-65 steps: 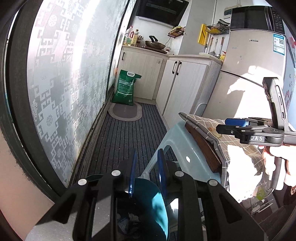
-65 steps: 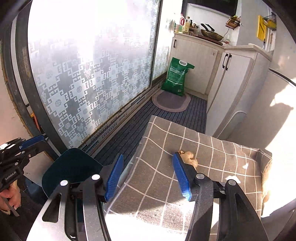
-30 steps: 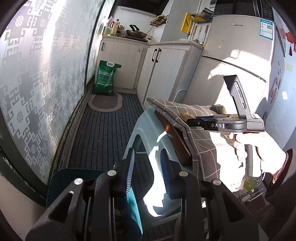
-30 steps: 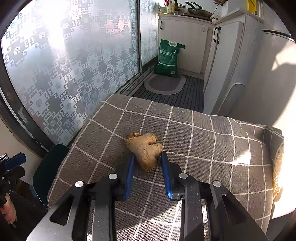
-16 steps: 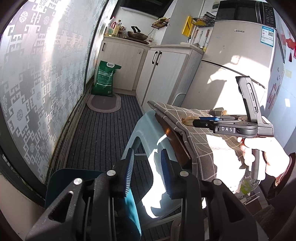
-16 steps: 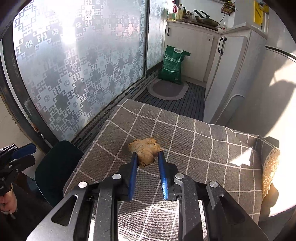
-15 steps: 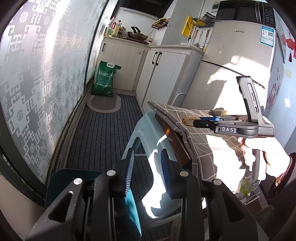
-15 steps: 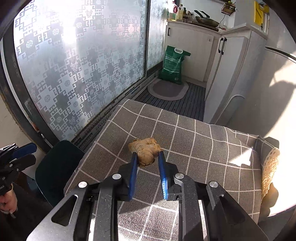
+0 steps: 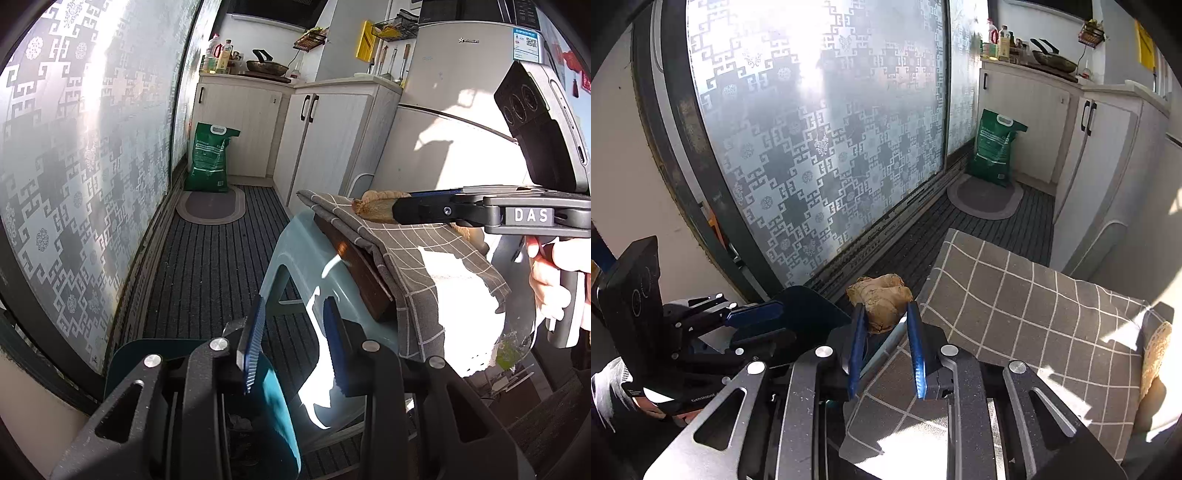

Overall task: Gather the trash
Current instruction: 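Carry the ginger root over the teal bin and open the right gripper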

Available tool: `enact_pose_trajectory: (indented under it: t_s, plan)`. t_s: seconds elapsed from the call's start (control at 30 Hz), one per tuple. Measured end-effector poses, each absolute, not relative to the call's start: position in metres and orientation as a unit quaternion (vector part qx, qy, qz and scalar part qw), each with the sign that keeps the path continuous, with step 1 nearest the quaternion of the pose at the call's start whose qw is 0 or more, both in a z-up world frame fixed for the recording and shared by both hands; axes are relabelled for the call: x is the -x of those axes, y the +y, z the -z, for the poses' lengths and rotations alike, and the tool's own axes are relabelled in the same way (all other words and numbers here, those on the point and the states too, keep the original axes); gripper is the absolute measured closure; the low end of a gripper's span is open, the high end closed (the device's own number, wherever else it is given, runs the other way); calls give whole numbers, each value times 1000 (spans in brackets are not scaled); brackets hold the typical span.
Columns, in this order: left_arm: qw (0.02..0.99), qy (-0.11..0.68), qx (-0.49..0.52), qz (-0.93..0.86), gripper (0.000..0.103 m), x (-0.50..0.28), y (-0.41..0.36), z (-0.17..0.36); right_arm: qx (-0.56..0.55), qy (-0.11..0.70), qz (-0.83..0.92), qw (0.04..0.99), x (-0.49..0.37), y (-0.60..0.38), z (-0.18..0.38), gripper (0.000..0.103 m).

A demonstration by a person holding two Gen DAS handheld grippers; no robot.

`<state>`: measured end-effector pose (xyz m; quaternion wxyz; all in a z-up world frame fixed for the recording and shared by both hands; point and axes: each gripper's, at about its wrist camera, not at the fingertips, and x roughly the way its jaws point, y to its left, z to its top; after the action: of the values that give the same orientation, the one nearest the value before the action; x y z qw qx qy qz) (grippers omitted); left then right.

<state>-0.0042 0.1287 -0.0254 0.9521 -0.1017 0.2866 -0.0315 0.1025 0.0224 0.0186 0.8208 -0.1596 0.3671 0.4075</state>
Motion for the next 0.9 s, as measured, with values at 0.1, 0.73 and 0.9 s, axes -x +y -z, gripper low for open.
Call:
enact_pose_trajectory:
  t_s: [0.1,0.73,0.9]
  plan:
    - [951,287,113,31,68,5,135,27,175,368,-429,806,-87,41,-17,81]
    - [925,346,157,18,78,19,189,69,252,424,-480,725,-58,126,37,81]
    - [921,363,144,18,84,22,191,77,268,436,-482,711,-56,139,51,81]
